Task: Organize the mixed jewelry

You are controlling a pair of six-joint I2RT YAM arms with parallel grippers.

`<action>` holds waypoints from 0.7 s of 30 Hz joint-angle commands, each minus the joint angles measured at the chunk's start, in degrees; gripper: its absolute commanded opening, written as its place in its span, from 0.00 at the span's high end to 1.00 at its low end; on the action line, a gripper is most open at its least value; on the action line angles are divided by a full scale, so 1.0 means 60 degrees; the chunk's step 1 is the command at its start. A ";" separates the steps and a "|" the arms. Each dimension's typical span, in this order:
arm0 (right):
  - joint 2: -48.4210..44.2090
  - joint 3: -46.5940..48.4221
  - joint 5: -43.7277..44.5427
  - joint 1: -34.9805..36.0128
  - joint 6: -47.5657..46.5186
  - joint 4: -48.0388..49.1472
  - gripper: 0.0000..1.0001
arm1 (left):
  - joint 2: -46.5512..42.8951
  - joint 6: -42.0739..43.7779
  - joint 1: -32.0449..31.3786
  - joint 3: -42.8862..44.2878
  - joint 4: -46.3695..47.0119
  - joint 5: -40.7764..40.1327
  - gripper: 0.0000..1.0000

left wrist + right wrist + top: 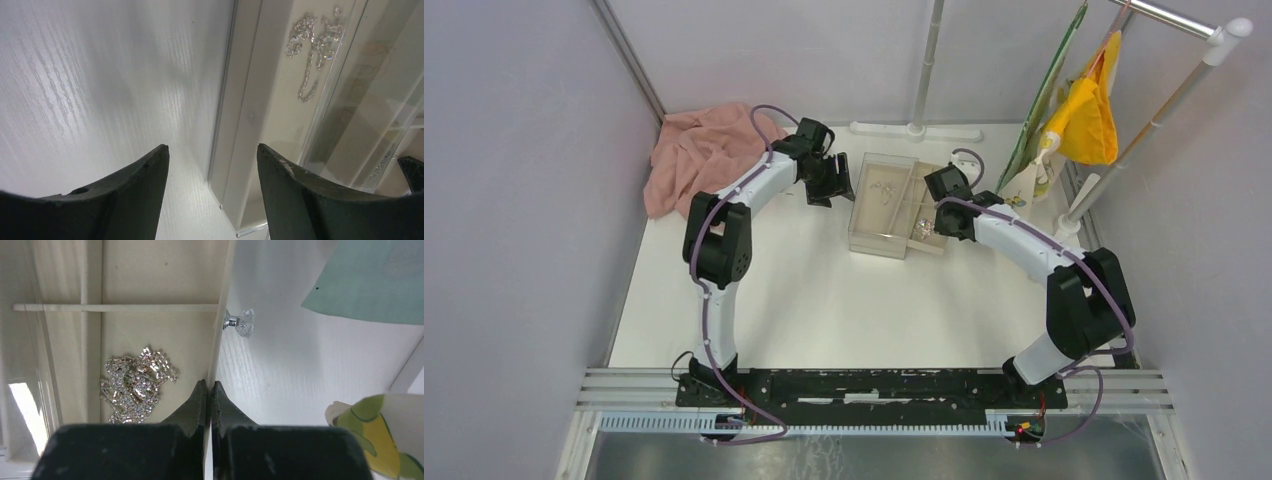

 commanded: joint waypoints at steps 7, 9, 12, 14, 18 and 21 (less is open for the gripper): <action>-0.0182 0.0693 -0.1258 0.0860 -0.0970 0.1087 1.00 | 0.0208 0.0319 -0.0454 0.0827 0.0055 0.0925 0.27; -0.0286 0.0563 -0.1199 0.0858 -0.1151 0.1002 1.00 | 0.0239 0.0409 -0.0421 0.0895 -0.0050 0.0852 0.27; -0.0516 0.0354 -0.1003 0.0850 -0.1555 0.0848 1.00 | 0.0281 0.0573 -0.0368 0.0996 -0.0233 0.0813 0.27; -0.0682 0.0168 -0.0999 0.0860 -0.1867 0.0853 1.00 | 0.0283 0.0682 -0.0332 0.1019 -0.0337 0.0828 0.27; -0.0916 -0.0035 -0.1251 0.0859 -0.2355 0.0847 1.00 | 0.0270 0.0896 -0.0315 0.1003 -0.0478 0.0859 0.27; -0.1062 -0.0190 -0.1360 0.0857 -0.2523 0.0869 1.00 | 0.0281 0.0900 -0.0321 0.0945 -0.0498 0.0919 0.27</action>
